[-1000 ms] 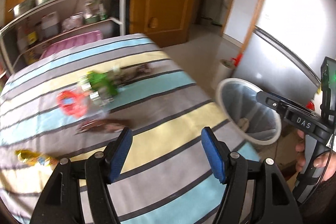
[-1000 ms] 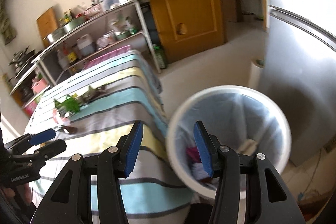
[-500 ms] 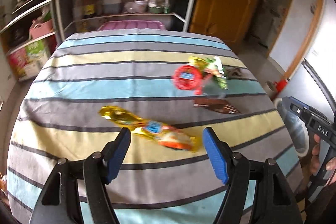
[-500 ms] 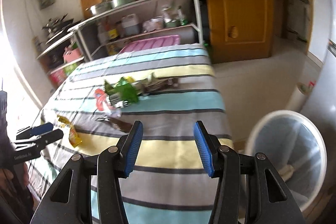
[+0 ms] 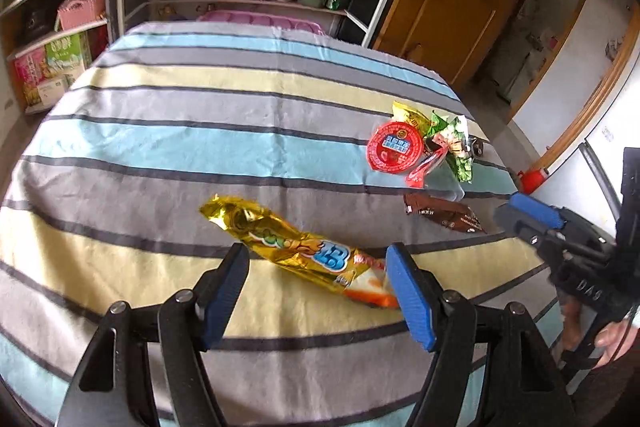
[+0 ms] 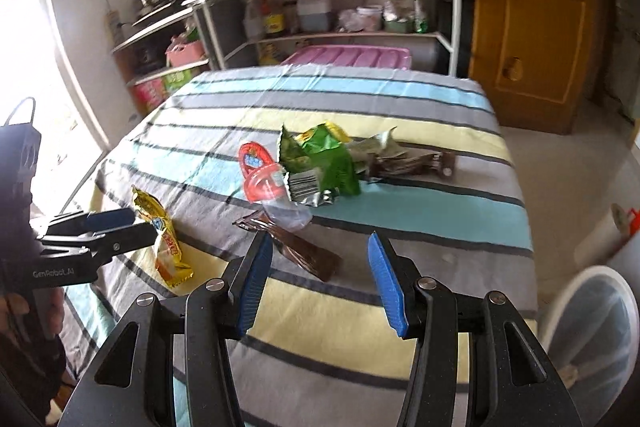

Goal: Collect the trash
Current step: 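Move both open tools back over the table toward the wrappers, then grasp the yellow snack wrapper with the left tool while the right tool grasps the brown chocolate wrapper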

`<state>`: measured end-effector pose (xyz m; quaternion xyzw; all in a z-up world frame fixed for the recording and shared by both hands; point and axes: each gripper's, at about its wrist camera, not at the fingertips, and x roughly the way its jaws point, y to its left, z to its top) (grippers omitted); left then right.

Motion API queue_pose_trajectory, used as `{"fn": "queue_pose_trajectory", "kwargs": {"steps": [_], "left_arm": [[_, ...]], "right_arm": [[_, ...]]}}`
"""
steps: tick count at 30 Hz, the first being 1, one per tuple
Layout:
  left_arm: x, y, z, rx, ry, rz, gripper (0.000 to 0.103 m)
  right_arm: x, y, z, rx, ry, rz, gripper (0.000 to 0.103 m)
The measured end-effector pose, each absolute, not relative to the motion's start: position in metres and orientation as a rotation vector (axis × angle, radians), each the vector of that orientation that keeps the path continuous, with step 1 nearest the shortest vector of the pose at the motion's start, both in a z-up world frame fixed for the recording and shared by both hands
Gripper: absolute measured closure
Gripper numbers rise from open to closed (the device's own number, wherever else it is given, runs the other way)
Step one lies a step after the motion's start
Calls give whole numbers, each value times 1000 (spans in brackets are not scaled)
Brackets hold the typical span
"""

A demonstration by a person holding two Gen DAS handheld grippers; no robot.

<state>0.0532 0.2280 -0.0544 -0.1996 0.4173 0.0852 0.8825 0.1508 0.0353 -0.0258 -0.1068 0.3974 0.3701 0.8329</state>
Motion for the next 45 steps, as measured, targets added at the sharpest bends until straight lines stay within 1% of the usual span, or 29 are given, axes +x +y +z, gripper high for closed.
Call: {"fn": "queue_pose_trajectory", "kwargs": {"steps": [2, 9, 13, 16, 17, 22, 24, 26, 27, 31, 33, 35, 45], "left_arm": [[61, 230, -60, -443, 892, 171, 31], [71, 221, -59, -375, 889, 172, 31], [72, 215, -57, -341, 891, 160, 34], [72, 209, -57, -315, 895, 138, 39], [71, 206, -57, -298, 895, 131, 44], [68, 206, -56, -279, 899, 132, 56], [67, 209, -57, -288, 898, 138, 67], [66, 211, -57, -302, 895, 147, 71], [65, 213, -57, -310, 894, 146, 73], [65, 214, -57, -313, 894, 147, 80], [64, 213, -57, -312, 889, 150, 83], [63, 213, -56, -305, 887, 152, 84], [57, 209, -44, -290, 856, 142, 84]], "right_arm": [[152, 41, -30, -260, 840, 796, 52], [158, 54, -44, -306, 865, 833, 52], [157, 61, -49, -332, 877, 852, 52], [153, 65, -51, -358, 875, 867, 52], [151, 67, -53, -370, 877, 868, 52], [145, 71, -54, -401, 869, 857, 52], [145, 70, -55, -396, 870, 860, 52], [145, 69, -54, -400, 865, 855, 62], [145, 70, -54, -402, 864, 856, 69], [141, 70, -54, -416, 855, 854, 79], [139, 71, -53, -428, 846, 852, 80], [138, 70, -53, -425, 849, 856, 81], [132, 59, -47, -372, 843, 865, 85]]}}
